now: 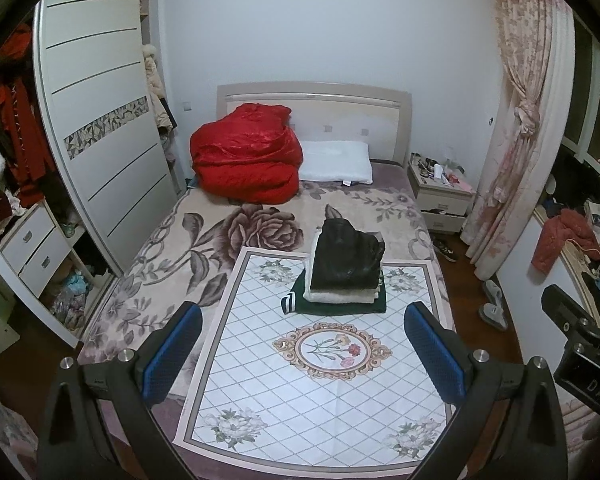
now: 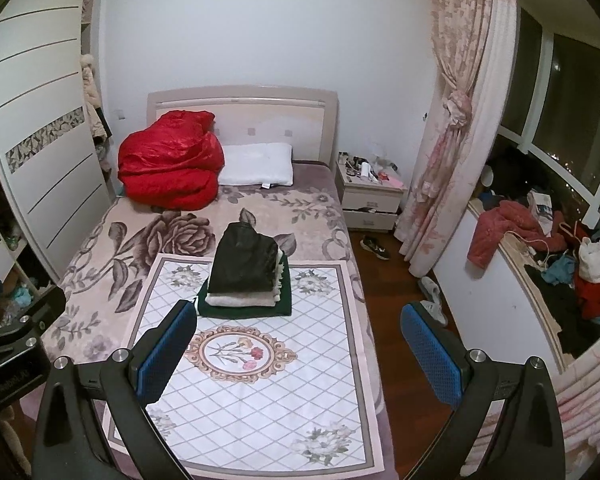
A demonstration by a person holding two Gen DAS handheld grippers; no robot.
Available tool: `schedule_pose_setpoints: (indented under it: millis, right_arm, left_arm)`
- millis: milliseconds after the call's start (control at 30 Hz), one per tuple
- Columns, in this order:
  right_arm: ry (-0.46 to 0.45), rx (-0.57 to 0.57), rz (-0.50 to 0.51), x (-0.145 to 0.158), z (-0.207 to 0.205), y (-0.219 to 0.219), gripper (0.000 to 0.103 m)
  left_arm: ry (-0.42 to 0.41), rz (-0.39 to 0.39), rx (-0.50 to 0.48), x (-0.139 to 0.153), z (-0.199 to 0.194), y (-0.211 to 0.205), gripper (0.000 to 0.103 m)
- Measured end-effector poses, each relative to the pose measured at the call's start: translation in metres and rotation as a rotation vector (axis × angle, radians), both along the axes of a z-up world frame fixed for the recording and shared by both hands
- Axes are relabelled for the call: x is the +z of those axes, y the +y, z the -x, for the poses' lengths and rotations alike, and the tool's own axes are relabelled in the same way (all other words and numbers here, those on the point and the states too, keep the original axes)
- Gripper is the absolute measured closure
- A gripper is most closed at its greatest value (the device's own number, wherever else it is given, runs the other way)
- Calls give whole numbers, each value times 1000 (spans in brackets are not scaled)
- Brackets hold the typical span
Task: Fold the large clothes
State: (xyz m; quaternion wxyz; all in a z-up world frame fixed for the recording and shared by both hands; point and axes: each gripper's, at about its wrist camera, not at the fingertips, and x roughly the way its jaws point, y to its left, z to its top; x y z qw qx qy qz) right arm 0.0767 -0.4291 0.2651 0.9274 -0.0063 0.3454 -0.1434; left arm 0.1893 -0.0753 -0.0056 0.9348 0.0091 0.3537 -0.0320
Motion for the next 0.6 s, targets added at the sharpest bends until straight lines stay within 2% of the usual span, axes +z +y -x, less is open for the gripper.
schedule_pose_setpoints:
  millis: [600]
  right_arm:
    - [-2,7,5,2,-7,3,0]
  left_arm:
    - [-9,2,-5,4,3,2,0]
